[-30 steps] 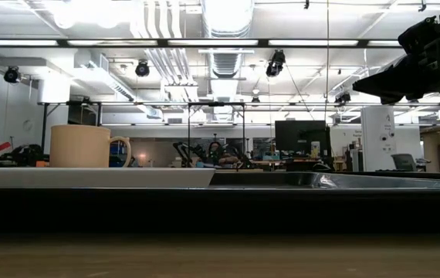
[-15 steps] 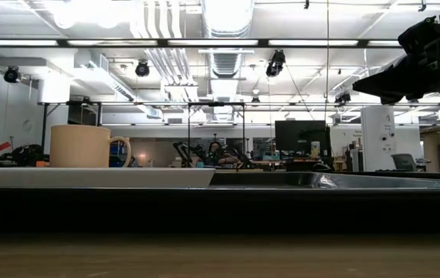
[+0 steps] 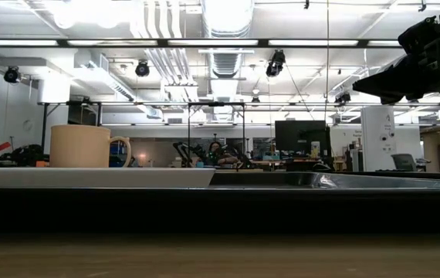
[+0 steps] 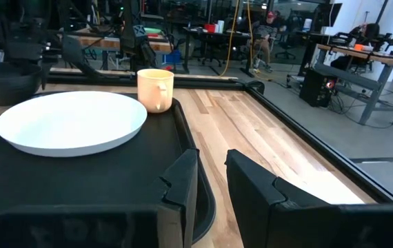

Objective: Set up tray
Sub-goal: Put the black bowl on top of the white plate on the black tray, then put the gray table napkin to the right of the white plate on the black tray

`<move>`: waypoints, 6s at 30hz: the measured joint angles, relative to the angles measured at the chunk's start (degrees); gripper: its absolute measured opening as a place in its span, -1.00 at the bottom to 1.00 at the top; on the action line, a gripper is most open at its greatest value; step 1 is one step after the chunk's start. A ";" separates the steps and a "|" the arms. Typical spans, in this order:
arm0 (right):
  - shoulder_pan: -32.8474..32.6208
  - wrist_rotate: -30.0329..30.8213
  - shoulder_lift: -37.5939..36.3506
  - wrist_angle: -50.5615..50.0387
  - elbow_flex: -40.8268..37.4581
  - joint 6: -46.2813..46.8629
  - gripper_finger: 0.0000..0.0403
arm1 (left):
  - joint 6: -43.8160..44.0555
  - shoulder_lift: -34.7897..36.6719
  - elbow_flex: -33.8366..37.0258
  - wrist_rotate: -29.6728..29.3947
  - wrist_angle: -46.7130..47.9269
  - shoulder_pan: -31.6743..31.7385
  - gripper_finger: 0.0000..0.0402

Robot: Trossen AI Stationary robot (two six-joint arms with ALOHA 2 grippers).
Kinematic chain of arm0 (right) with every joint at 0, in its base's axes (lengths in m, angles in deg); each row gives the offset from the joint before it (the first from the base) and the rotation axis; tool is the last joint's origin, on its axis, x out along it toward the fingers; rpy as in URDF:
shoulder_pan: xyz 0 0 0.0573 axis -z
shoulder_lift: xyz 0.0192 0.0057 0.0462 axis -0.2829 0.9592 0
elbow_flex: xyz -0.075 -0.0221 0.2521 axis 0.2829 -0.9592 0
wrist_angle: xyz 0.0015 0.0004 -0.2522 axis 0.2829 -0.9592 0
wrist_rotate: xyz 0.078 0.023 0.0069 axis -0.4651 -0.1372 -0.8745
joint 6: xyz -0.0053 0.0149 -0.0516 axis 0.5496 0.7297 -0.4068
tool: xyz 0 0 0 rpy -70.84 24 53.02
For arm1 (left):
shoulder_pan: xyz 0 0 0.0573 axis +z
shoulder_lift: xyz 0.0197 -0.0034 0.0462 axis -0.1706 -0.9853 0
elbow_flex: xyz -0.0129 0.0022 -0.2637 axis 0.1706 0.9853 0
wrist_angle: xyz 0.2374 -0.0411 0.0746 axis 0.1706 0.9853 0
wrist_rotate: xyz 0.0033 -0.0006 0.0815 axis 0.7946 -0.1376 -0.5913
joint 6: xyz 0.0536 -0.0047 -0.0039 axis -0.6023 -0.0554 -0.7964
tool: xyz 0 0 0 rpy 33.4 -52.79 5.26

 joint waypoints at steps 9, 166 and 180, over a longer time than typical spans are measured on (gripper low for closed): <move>-0.02 -0.01 0.00 0.00 0.02 -0.01 -0.66 | -0.04 0.02 -0.07 3.78 -7.23 0.12 -0.99; -0.02 -0.01 -0.01 0.00 0.02 0.00 -0.66 | -51.42 6.43 -8.46 -9.03 -12.24 35.69 -0.63; -0.02 -0.01 -0.02 -0.01 0.02 0.00 -0.66 | -60.64 21.70 15.57 0.09 -44.38 38.79 -0.63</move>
